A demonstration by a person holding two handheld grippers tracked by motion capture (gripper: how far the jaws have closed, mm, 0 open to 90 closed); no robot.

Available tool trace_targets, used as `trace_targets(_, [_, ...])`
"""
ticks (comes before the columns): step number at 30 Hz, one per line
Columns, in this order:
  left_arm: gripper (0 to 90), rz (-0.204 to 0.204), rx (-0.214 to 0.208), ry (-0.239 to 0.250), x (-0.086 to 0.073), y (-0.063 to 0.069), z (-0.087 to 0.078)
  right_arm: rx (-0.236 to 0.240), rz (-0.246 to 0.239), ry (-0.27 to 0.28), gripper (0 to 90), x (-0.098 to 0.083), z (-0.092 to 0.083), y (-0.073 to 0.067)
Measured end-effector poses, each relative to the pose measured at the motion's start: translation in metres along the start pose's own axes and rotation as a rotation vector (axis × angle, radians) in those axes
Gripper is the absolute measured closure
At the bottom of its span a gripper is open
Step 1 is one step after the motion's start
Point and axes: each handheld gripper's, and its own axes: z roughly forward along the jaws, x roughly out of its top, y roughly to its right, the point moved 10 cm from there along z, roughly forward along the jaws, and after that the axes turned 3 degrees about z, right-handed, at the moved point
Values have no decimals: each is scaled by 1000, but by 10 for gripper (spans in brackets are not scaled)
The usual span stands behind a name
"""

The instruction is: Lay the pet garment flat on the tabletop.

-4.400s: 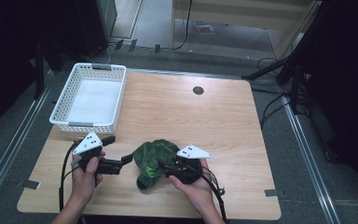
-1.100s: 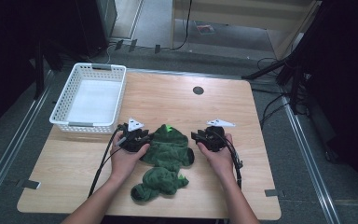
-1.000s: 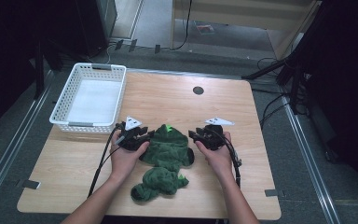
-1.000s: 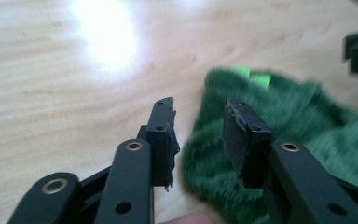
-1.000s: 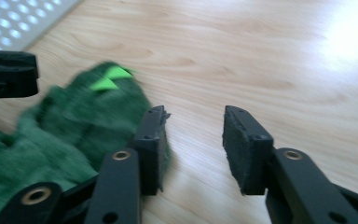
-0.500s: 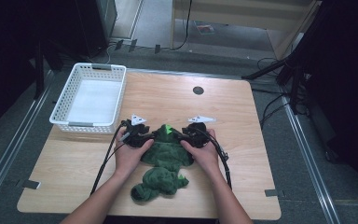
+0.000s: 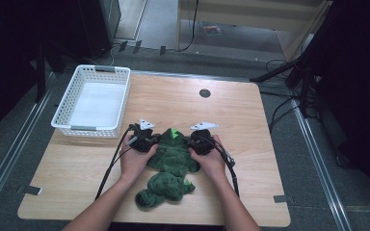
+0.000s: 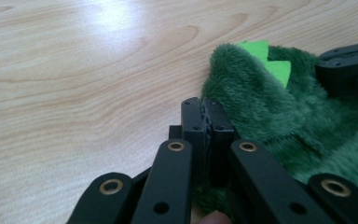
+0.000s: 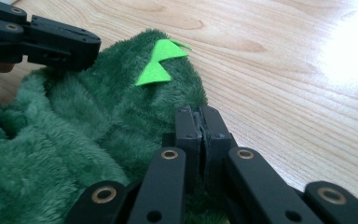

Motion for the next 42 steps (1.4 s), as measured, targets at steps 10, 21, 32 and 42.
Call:
trace_targets(10, [555,-35,-67,84,9,2,-19,62,40,86,665,9,-22,-4])
trace_targets(21, [577,-77,-136,93,-33,15,-67,109,185,127,637,-38,-87,-12])
trace_targets(32, [859,12,-199,11,-63,26,-70,142,188,39,817,-64,-77,-36])
trace_targets(42, [873,21,-158,-2,-62,16,-63,12,162,44,860,-66,-68,-16])
